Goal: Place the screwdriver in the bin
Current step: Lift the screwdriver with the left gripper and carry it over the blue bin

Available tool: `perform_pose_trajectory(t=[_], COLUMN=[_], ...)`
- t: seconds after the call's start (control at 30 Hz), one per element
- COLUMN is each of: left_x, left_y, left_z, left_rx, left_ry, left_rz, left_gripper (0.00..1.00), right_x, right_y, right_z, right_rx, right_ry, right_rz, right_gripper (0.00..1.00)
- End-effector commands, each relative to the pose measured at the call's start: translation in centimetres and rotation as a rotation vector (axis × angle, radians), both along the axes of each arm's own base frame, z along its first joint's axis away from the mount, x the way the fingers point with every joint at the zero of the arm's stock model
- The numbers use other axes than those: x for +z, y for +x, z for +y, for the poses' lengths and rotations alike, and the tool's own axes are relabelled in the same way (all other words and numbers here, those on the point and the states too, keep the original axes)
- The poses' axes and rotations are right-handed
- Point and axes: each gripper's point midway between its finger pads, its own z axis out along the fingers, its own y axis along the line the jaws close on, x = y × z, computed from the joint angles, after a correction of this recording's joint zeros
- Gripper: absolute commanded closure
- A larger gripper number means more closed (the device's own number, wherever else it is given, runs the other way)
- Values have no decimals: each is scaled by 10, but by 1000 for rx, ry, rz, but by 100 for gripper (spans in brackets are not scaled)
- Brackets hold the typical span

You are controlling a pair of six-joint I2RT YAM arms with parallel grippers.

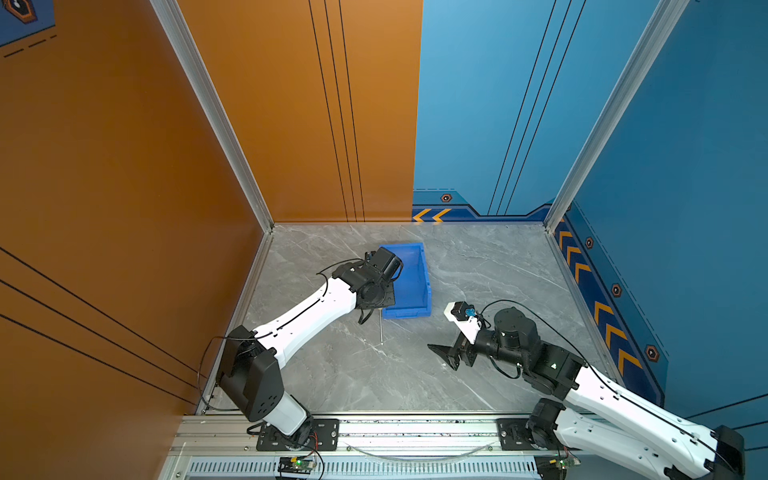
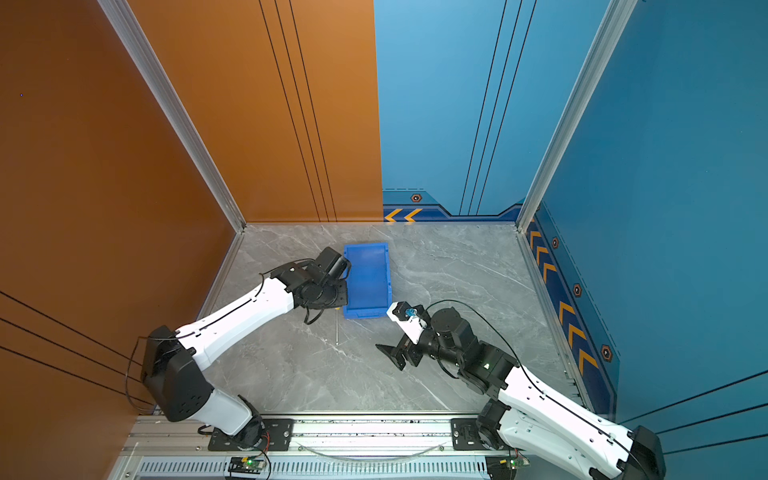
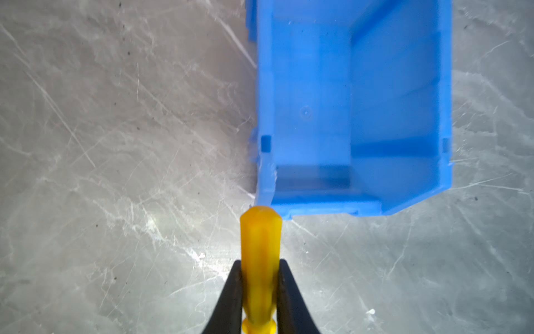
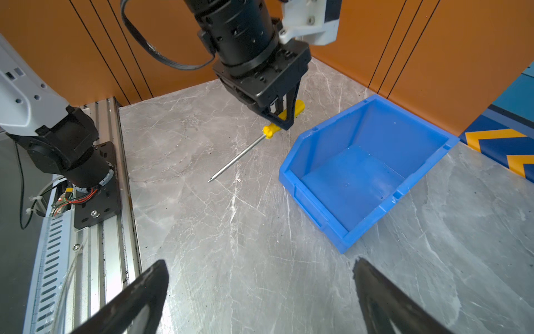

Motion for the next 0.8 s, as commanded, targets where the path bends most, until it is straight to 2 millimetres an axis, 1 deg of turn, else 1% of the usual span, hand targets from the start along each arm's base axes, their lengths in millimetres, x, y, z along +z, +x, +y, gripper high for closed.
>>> perform_pose_trajectory(t=[0.0, 0.07, 0.17, 0.27, 0.37, 0.47, 0.63, 0.77], left_x=[7, 10, 9, 5, -1, -13, -35, -51], left_y=[22, 39, 63, 84, 102, 117, 134, 144], left_z=[-11, -22, -37, -53, -63, -66, -68, -66], left_rx=[-37, -53, -63, -71, -74, -61, -44, -21], left_ry=[-12, -22, -42, -59, -59, -50, -7, 8], left_rz=[7, -1, -4, -6, -9, -6, 1, 7], left_gripper=[100, 100, 100, 100, 100, 100, 100, 100], right_x=[12, 12, 10, 9, 9, 8, 6, 4], right_y=[13, 19, 27, 35, 42, 49, 59, 60], right_z=[-3, -5, -6, -6, -5, -3, 0, 4], right_rx=[-39, -51, -70, -85, -102, -110, -120, -108], right_ry=[-18, -24, -29, -35, -29, -28, -29, -28], right_rz=[-30, -26, -14, -8, -4, 5, 23, 38], right_gripper=[0, 0, 0, 0, 0, 0, 0, 0])
